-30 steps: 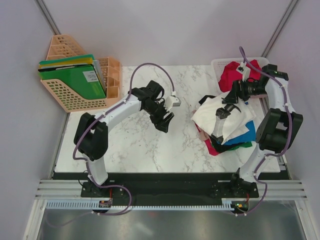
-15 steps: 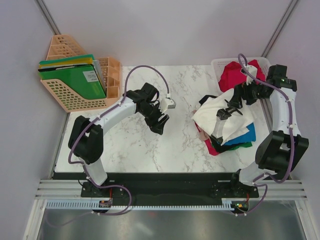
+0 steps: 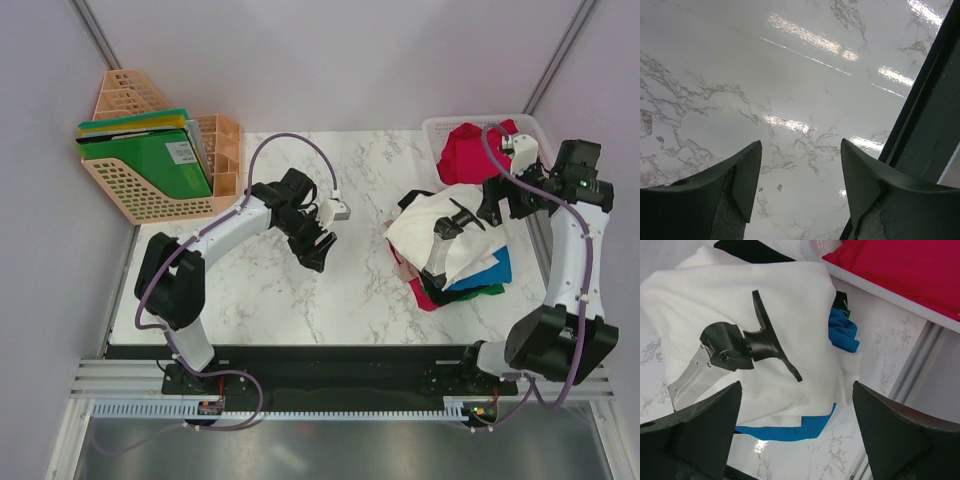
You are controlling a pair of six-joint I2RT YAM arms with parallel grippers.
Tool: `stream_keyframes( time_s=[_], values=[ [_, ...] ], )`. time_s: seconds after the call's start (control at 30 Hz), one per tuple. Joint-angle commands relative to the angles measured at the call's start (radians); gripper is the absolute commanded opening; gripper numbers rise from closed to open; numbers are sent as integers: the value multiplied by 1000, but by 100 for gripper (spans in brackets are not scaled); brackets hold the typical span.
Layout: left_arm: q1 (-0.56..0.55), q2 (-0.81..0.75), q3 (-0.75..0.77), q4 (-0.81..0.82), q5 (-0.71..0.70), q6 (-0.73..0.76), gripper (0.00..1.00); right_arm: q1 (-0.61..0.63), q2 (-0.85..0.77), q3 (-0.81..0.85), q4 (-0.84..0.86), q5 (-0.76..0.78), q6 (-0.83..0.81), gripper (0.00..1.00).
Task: Fold and stack the t-shirts
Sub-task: Put the neatly folded tshirt into the corner of the board with both arms
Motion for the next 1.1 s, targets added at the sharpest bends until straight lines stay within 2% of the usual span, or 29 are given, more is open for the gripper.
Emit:
stream_keyframes(
  time_s=[0.0,0.1,0.17,0.33,0.5,0.6,1.07],
  values=[
    [3,-48,-13,19,-10,36,71,5,-102,-72,93,68,21,98],
    [3,-62,-30,65,-65,13,70,34,-173,-146,114,42,6,98],
    [3,-68,-38,112,-97,-12,70,97,-168,-164,102,47,0,98],
    [3,-47,-27,140,-142,-30,70,162,-52,-135,137,1,45,95],
    [3,-51,-55,140,-169,-21,70,220,98,-52,180,17,119,79],
    [5,-74,-78,146,-175,-15,70,223,170,-45,188,30,119,80],
    [12,-40,-56,145,-157,-17,70,226,158,-364,159,111,0,81]
  ],
)
